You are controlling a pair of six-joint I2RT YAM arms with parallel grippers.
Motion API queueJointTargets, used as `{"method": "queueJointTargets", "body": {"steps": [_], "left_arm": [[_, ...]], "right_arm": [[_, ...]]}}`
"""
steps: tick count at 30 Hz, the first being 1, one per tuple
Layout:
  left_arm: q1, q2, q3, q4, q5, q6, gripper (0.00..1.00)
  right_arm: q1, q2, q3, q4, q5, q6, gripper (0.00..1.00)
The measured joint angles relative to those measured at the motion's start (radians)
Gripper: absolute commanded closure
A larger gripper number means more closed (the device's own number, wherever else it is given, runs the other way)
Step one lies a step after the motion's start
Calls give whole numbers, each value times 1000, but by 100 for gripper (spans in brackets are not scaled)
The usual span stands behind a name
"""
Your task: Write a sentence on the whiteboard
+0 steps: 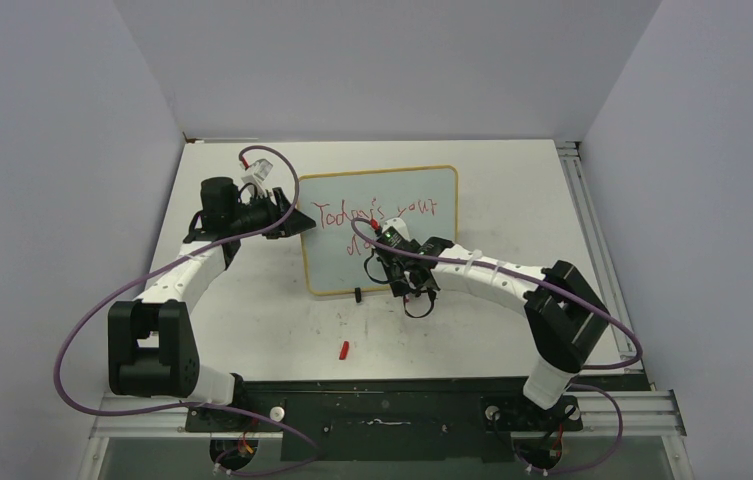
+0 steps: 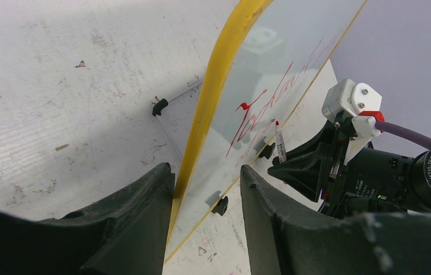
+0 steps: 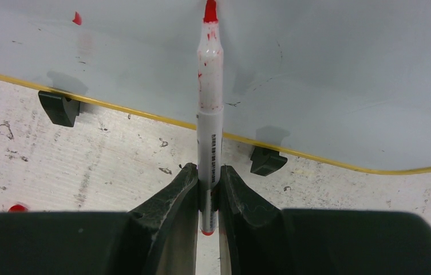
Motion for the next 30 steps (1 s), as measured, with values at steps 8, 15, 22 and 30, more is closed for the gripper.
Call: {"method": "queueJointTargets", "body": {"steps": [8,15,22,30], "left_arm": [[0,0,0,0,0,0,56],[0,0,0,0,0,0,56],[0,0,0,0,0,0,56],[0,0,0,0,0,0,53]], "right_arm": [[-8,0,0,8,-6,-11,95],[-13,0,0,8,-11,-14,95],[-14,10,0,14,-15,-14,95],[-14,14,0,13,-15,-15,95]]}}
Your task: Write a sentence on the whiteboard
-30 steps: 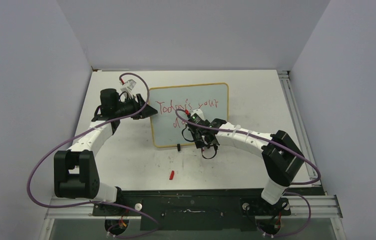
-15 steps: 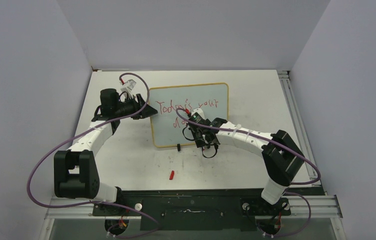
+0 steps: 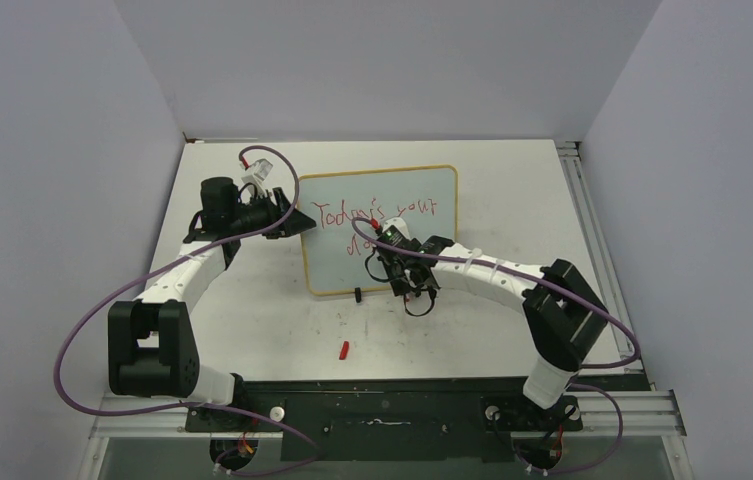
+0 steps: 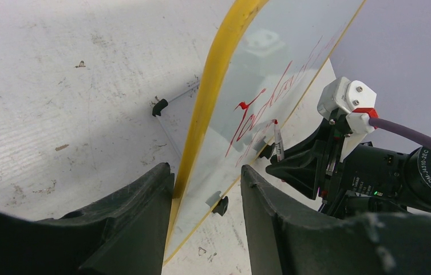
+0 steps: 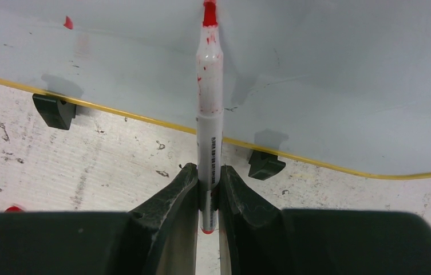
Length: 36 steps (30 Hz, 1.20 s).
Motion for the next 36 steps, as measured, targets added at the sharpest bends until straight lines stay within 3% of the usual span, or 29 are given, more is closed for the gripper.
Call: {"method": "queueJointTargets", "body": {"steps": [5,19,27,36], "left_arm": [[-1,0,0,0,3,-3,44],[12,-82,0,-39,-41,29,10],[21,-233,-42,-116,-227,115,9],[-99,-509,-112,-135,-532,231,10]], "right_arm": [[10,-60,0,-38,12,0,95],[41,-458,-60,-113,26,6,95],[41,-554,-77,-143,-48,-6,95],[40,-615,-128,-149,-327,-34,95]]}}
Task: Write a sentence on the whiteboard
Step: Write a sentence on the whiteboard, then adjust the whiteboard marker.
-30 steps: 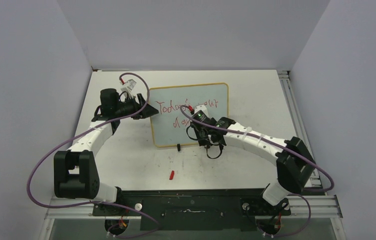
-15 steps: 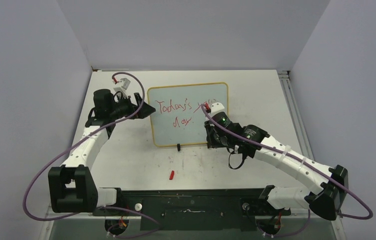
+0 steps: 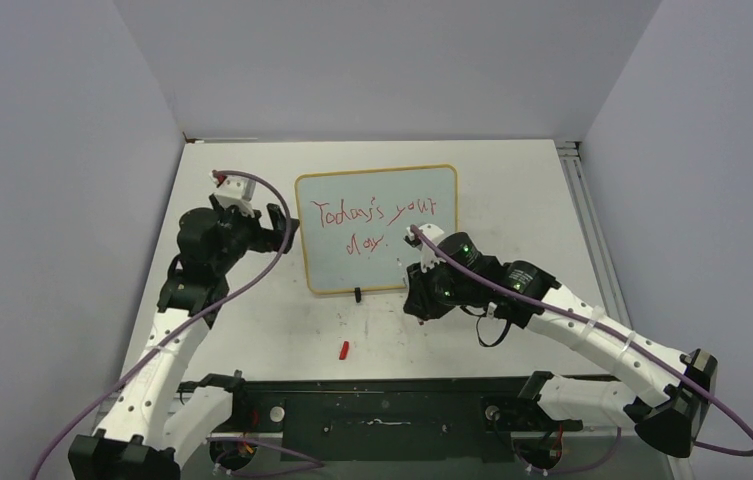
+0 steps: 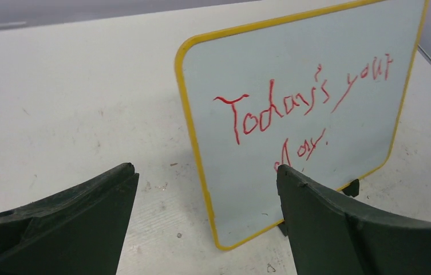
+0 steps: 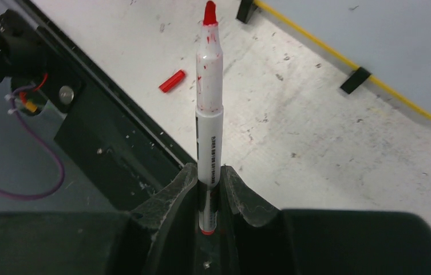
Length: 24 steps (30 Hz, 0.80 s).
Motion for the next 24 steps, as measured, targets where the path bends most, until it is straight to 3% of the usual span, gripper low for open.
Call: {"method": "queueJointTargets", "body": {"steps": [7,12,18,24], "left_arm": [[-210,-163,-27,-20,-19,95,11],[-343,-266,-36,-67,88,67,13],[-412,-345,-168,51,176,-243,14],[-491,-287,-274,288,182,-620,15]], "right_arm": [[-2,2,-21,-23,-225,8,95],[-7,-5,-25,-58,-281,10,95],[-8,-117,-126,42,-291,63,95],[2,-133,-155,175,-284,89,95]]}}
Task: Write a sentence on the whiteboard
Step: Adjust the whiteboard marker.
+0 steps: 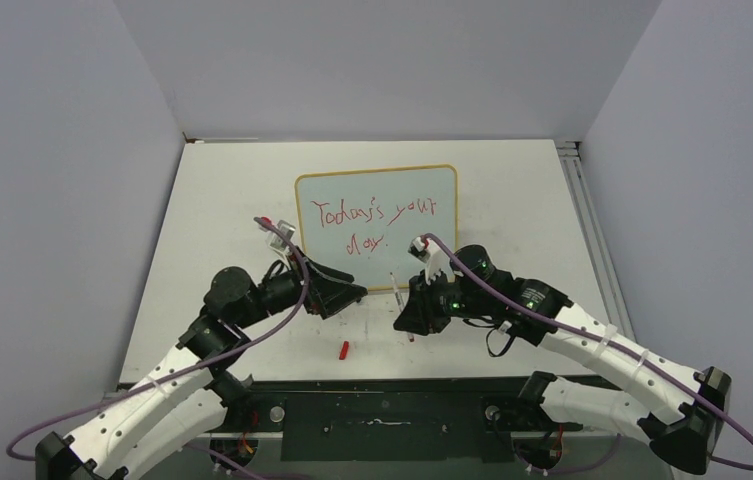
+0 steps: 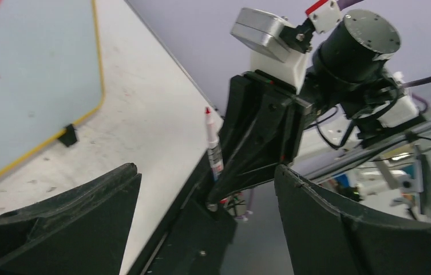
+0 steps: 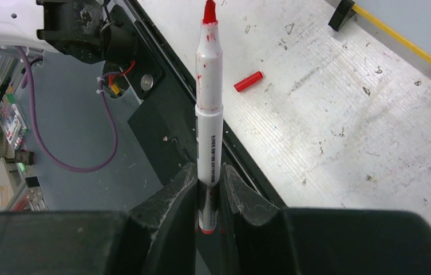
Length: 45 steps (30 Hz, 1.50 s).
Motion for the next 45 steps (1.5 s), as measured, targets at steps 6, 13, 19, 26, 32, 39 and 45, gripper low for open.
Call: {"method": "queueJointTargets", "body": {"steps": [6,13,19,26,32,39,45], "left_arm": [[-145,85,-1,117,-74,-172,22],[-206,132,-14,212,-187,-264,30],[-243,187,-14,222,-249,-288,40],[-269,217,-14,214,-308,-297,54],[-291,231,-8,166,-360,-294,60],[-295,237,-2,138,-404,-295,74],[-296,249,-2,146,-412,-306,100]], "right_arm": [[26,42,5,45,21,-4,95],[44,45,5,105,23,-4,95],[51,45,5,130,23,-5,95],[53,47,9,140,23,-5,95],[58,53,14,139,27,-5,94],[71,94,19,126,47,-6,94],[78,108,28,102,86,-10,94]]}}
